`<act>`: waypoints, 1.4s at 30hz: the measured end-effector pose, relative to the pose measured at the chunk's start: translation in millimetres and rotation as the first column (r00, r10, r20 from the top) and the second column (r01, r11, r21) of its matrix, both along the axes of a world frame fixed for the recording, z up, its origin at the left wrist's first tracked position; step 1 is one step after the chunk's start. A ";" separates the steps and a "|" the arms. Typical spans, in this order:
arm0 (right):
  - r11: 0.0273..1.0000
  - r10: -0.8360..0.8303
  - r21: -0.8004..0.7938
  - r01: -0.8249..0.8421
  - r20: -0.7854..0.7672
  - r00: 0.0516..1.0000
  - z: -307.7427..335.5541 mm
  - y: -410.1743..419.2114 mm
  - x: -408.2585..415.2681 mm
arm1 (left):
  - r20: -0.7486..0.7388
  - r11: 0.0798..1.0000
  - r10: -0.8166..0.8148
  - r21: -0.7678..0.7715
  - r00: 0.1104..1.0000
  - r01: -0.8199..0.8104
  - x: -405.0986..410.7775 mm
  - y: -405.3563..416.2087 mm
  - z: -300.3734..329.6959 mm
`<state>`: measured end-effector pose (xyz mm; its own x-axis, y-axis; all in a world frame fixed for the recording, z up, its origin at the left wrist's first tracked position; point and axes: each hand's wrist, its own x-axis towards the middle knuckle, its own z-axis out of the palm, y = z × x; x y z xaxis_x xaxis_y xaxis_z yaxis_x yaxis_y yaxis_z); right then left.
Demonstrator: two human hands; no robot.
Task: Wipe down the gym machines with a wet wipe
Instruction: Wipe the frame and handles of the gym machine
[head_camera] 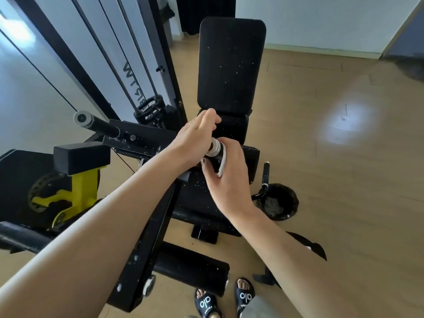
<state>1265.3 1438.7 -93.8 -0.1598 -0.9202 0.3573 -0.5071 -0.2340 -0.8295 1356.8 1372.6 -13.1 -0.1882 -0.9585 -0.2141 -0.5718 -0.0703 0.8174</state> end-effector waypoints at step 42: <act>0.993 0.109 -0.051 -0.103 0.130 0.986 27.9 -23.9 5.6 | -0.327 0.981 0.136 -0.088 0.935 -0.174 -7.0 -8.3 2.8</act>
<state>1270.9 1414.8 -66.0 -0.1110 -0.9183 0.3800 -0.3643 -0.3182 -0.8752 1349.8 1364.3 -10.4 -0.0757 -0.9956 -0.0556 -0.2701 -0.0332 0.9623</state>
